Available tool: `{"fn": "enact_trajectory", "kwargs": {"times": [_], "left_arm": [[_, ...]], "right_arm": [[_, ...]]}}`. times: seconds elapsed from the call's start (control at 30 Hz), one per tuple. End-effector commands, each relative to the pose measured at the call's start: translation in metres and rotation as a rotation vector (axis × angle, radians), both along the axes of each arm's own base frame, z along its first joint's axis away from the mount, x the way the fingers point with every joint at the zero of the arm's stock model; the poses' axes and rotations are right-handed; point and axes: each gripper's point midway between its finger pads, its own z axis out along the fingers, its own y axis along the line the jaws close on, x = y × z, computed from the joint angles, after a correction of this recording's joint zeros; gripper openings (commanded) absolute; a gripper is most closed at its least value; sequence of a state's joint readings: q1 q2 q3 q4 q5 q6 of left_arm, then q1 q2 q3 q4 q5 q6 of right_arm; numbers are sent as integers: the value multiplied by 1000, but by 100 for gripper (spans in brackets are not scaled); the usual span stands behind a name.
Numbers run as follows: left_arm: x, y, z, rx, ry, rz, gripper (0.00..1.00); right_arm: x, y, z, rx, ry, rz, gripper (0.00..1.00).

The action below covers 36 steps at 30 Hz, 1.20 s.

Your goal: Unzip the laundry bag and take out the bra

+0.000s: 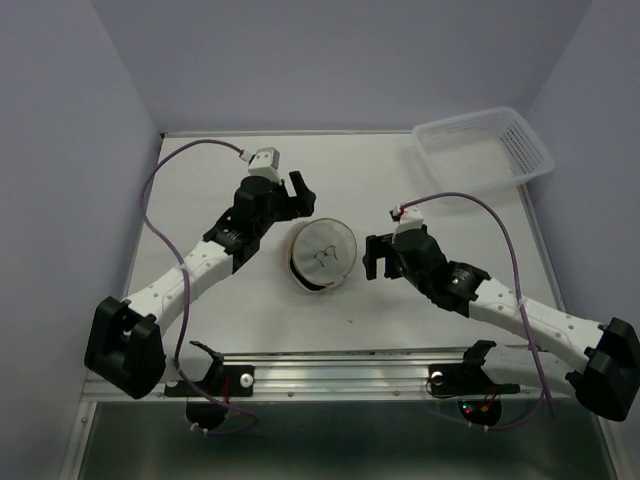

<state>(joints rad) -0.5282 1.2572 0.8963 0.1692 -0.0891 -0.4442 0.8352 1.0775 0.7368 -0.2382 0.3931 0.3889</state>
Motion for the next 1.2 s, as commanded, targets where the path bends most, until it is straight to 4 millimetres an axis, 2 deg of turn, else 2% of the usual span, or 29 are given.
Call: {"fn": "enact_trajectory", "kwargs": {"times": [0.0,0.1,0.23,0.4,0.67,0.77,0.97,1.0,1.17], "left_arm": [[16,-37,15,111,-88,-231,95],[21,-60,12,143,-103,-365,93],[11,-87,11,137,-129,-540,90],[-4,-103,-8,211,-122,-625,90],[-5,-106,-28,277,-77,-609,83],[-1,-102,-33,319,-72,-598,81],[0,-98,-33,354,-68,-594,78],[0,-97,-33,361,-69,-597,74],[-7,-95,-36,384,-61,-631,69]], "right_arm": [[-2,-4,11,55,-36,-9,100],[-7,-6,8,60,-31,0,100],[-11,-7,7,79,-29,8,100],[-12,-6,7,88,-30,16,100],[-12,2,7,98,-26,44,100],[-12,2,8,100,-29,48,100],[-13,4,6,103,-23,55,100],[-13,4,6,103,-23,55,100],[-13,3,8,103,-30,56,100]]}}
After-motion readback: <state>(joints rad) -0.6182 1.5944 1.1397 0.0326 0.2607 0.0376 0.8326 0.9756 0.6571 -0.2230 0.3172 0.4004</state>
